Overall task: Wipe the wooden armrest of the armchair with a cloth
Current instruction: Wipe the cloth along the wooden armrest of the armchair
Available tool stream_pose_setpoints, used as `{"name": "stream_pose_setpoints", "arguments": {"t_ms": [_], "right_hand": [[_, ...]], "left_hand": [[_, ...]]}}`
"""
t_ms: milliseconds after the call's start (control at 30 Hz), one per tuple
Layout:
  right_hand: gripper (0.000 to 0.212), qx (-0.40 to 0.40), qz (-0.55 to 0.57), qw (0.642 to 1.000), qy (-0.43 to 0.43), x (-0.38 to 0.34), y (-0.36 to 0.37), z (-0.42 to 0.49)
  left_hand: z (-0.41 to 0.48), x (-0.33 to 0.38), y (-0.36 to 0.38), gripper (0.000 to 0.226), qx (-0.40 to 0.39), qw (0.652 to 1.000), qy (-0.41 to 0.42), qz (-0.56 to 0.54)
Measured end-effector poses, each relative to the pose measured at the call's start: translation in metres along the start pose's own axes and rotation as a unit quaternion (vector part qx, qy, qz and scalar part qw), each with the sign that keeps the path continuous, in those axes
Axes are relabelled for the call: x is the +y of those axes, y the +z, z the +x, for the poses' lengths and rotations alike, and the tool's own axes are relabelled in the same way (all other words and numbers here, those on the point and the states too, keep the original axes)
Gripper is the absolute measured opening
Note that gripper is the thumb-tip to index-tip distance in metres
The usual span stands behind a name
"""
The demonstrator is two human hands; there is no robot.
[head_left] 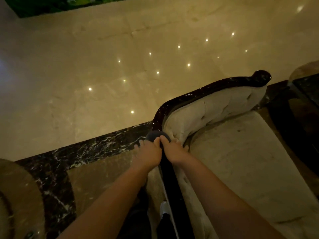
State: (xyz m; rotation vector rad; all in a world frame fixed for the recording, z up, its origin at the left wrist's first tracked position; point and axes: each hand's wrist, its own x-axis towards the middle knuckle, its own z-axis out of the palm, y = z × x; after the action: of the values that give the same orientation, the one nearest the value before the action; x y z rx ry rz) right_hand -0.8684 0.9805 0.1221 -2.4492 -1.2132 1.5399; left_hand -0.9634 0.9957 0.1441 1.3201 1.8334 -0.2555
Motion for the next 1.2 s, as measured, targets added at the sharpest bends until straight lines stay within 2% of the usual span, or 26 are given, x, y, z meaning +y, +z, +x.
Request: {"name": "stream_pose_setpoints", "arguments": {"t_ms": [100,167,300,367,433,467,533,567,667,733,800,900,1000,1100,1200], "right_hand": [[0.067,0.011,-0.036,0.999,-0.015,-0.009,0.004,0.014],[0.066,0.007,-0.015,1.0,-0.01,0.0,0.009,0.01],[0.066,-0.006,0.064,0.998,0.019,-0.019,-0.003,0.027],[0.064,0.028,0.085,0.995,0.049,-0.036,-0.012,0.036],[0.054,0.027,0.106,0.992,0.065,-0.041,-0.012,0.042],[0.053,0.03,0.143,0.986,0.076,-0.041,-0.008,0.037],[0.06,0.05,0.226,0.957,0.172,-0.048,-0.006,0.07],[0.065,0.041,0.24,0.95,0.193,-0.052,-0.008,0.062],[0.057,0.078,0.318,0.918,0.222,-0.057,-0.031,0.071],[0.058,0.08,0.336,0.915,0.207,-0.064,-0.04,0.075],[0.068,0.06,0.246,0.953,0.166,-0.068,-0.032,0.072],[0.066,0.07,0.199,0.969,0.128,-0.07,-0.02,0.059],[0.062,0.06,0.23,0.96,0.149,-0.075,-0.036,0.088],[0.054,0.058,0.25,0.946,0.196,-0.085,-0.062,0.124],[0.057,0.05,0.223,0.954,0.195,-0.085,-0.063,0.133]], "left_hand": [[0.018,-0.001,-0.009,0.056,-0.014,0.997,0.047,0.052],[0.022,-0.011,-0.011,0.052,-0.038,0.992,0.075,0.092],[0.057,0.001,-0.023,0.051,-0.068,0.993,0.082,0.059],[0.071,0.02,-0.035,0.06,-0.059,0.993,0.078,0.06],[0.084,0.019,-0.042,0.067,-0.084,0.989,0.107,0.061],[0.084,0.013,-0.044,0.068,-0.095,0.988,0.112,0.051],[0.143,0.027,-0.04,0.067,-0.17,0.97,0.131,0.112],[0.141,0.024,-0.041,0.065,-0.177,0.968,0.139,0.113],[0.15,0.056,-0.053,0.053,-0.214,0.954,0.178,0.109],[0.158,0.063,-0.06,0.06,-0.192,0.954,0.204,0.105],[0.156,0.059,-0.067,0.069,-0.193,0.955,0.205,0.091],[0.146,0.043,-0.067,0.068,-0.195,0.96,0.183,0.084],[0.164,0.074,-0.07,0.066,-0.213,0.96,0.167,0.077],[0.187,0.117,-0.065,0.063,-0.211,0.955,0.171,0.118],[0.201,0.122,-0.057,0.067,-0.214,0.95,0.173,0.146]]}}
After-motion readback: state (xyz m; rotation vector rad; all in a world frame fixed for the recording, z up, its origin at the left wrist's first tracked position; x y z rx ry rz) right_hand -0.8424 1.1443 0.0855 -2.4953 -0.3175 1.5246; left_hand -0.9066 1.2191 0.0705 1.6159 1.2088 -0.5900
